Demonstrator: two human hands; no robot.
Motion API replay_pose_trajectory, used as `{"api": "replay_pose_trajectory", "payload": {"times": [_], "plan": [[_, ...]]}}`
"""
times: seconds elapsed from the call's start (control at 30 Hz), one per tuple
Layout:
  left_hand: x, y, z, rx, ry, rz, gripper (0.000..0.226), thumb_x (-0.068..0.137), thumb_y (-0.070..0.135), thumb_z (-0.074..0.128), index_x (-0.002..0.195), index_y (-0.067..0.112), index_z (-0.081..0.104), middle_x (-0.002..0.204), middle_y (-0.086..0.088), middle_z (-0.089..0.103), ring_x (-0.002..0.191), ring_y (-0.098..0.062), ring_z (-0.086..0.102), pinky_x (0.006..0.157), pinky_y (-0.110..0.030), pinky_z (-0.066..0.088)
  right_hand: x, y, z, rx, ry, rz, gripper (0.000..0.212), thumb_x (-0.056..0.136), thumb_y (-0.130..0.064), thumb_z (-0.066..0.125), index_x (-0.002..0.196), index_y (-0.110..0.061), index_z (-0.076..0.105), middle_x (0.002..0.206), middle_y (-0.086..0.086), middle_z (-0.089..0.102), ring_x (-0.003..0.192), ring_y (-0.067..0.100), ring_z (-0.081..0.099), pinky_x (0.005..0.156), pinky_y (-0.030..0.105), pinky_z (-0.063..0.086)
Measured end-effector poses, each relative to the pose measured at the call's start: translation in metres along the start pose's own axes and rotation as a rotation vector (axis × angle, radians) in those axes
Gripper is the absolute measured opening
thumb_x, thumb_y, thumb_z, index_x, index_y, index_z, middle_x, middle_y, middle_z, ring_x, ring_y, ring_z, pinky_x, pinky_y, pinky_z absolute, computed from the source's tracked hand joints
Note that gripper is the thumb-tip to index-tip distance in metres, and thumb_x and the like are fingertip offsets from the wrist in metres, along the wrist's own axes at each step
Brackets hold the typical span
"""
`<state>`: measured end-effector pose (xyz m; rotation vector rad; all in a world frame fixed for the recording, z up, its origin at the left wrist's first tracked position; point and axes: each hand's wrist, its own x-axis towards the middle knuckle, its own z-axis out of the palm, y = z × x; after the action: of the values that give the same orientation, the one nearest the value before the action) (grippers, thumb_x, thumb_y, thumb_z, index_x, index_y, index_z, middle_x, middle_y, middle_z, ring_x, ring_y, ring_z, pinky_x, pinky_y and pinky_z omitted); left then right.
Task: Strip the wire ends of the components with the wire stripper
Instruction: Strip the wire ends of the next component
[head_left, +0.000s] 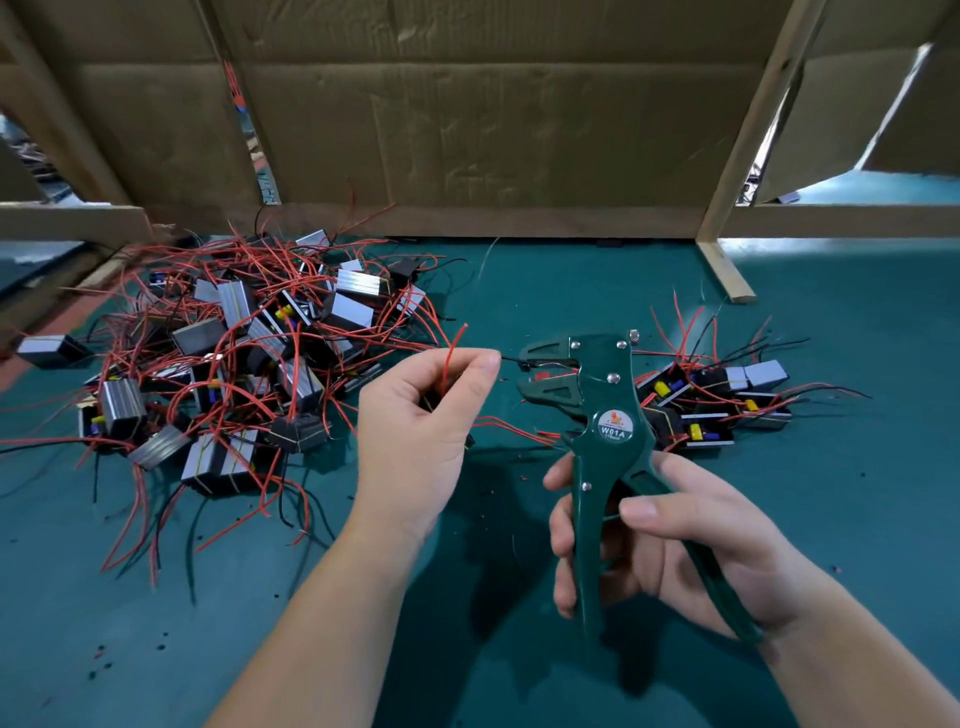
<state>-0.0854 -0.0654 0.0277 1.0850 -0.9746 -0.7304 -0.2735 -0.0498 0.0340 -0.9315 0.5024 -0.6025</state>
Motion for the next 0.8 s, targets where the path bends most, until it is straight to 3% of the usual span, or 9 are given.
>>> {"api": "replay_pose_trajectory", "payload": {"times": [0.2,0.57,0.8], "plan": [[-0.0091,-0.0049,0.0099,0.049,0.042,0.041,0.010,0.081,0.027,0.067,0.073,0.032,0.072,0.066,0.009,0.060,0.063,-0.005,0.049,0.062,-0.018,0.044,0.0049,0.0028,0.0062,0.039,0.029,-0.031,0.050,0.061,-0.030,0.087,0.099,-0.005,0.065,0.080,0.024,0.062,0.064,0.041,0.064,0.060,0.045,0.054],[-0.0093,-0.0039,0.0089,0.099,0.075,0.145,0.017,0.084,0.015,0.066,0.071,0.025,0.065,0.060,0.008,0.045,0.054,0.001,0.037,0.053,-0.011,0.035,0.0039,0.0031,0.0072,-0.004,0.046,-0.039,0.047,0.061,-0.035,0.087,0.095,-0.011,0.067,0.077,0.022,0.062,0.062,0.040,0.064,0.057,0.042,0.053],[-0.0096,-0.0052,0.0092,0.126,0.056,0.161,0.016,0.082,0.018,0.067,0.070,0.028,0.067,0.060,-0.001,0.047,0.056,-0.003,0.039,0.054,-0.016,0.036,0.0040,0.0058,0.0077,-0.012,0.127,-0.036,0.050,0.060,-0.046,0.086,0.087,-0.009,0.064,0.070,0.021,0.058,0.053,0.037,0.060,0.054,0.044,0.052]]}}
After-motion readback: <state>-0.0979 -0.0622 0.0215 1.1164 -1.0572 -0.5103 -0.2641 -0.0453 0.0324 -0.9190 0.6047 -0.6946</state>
